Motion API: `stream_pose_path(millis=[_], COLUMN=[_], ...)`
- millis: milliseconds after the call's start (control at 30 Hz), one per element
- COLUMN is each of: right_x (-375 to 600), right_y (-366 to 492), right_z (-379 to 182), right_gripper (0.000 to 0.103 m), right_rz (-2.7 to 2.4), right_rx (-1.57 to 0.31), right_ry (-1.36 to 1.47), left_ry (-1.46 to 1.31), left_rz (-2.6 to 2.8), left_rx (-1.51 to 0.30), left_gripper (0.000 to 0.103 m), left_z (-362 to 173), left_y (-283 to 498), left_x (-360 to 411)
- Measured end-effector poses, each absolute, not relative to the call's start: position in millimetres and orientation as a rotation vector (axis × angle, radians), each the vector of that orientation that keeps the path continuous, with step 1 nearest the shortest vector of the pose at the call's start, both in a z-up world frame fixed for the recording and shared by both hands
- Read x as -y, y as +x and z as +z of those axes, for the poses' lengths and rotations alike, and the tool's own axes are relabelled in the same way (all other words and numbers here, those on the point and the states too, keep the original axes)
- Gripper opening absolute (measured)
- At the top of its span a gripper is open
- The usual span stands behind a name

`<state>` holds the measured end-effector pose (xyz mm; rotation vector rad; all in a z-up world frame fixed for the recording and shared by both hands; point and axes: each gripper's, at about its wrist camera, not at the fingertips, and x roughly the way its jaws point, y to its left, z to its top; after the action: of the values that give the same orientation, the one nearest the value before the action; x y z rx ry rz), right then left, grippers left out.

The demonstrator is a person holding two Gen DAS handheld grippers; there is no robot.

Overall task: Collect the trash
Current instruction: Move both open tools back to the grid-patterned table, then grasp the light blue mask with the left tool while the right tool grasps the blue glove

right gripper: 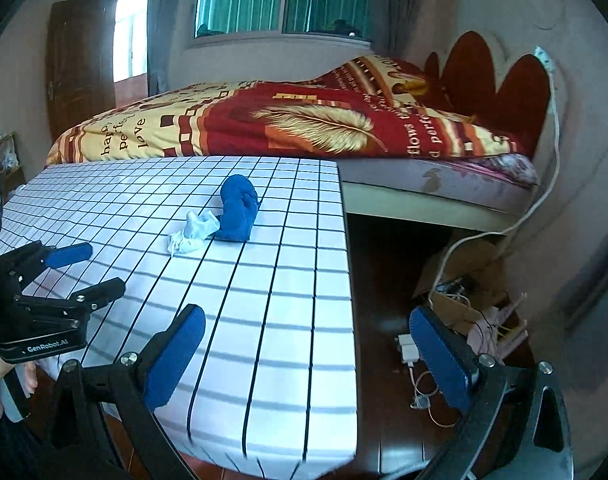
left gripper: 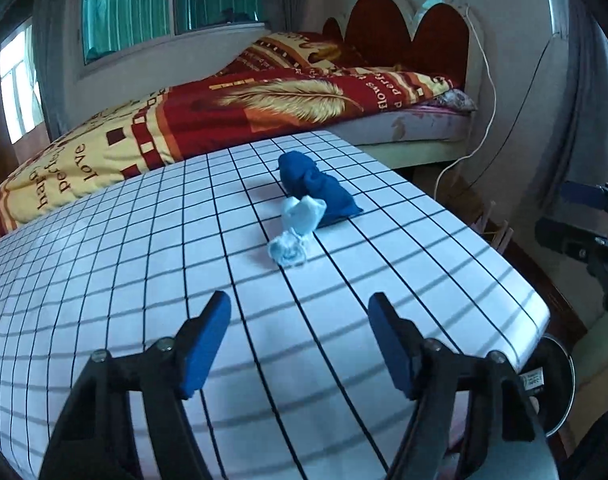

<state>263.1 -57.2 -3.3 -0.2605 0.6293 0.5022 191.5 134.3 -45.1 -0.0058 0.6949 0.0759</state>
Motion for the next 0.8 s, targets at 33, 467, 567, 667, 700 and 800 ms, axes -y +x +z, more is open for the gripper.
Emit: stream_pose_path(millis=[33,467,567,667,700,800], right_x=[53,18,15,9,5,-11], right_y=[270,356,366,374,376,382], right_z=[-5,-30,-36,-38,-39,-40], right_gripper=[0.103,0.103,0.103,0.103,0.103,0.099], right_rz=[0.504,0.535,0.538,0.549,0.556,0.582], right_rx=[-0.634,-0.713,-0.727,-0.737,-0.739,-0.744], right_ry=[-0.265,-0.219,-0.214,-0.215,-0.214,-0.212], left_ry=[-0.010,-0.019,-0.029,-0.077,-0.091,-0.111], left_rz=[0.069,0.004,-0.033,-0.032,-0.024,0.020], left_rx=[-0.700,-0.833,-0.875,-0.862,-0.855,-0.842], left_gripper=[0.069,0.057,0.033,0.029,0.028,0.028], left_z=[-47,-72,-82,-80,-79,-79], left_y=[200,287,298,300,300,295], left_x=[-137,-155,-155,-167,-173,-195])
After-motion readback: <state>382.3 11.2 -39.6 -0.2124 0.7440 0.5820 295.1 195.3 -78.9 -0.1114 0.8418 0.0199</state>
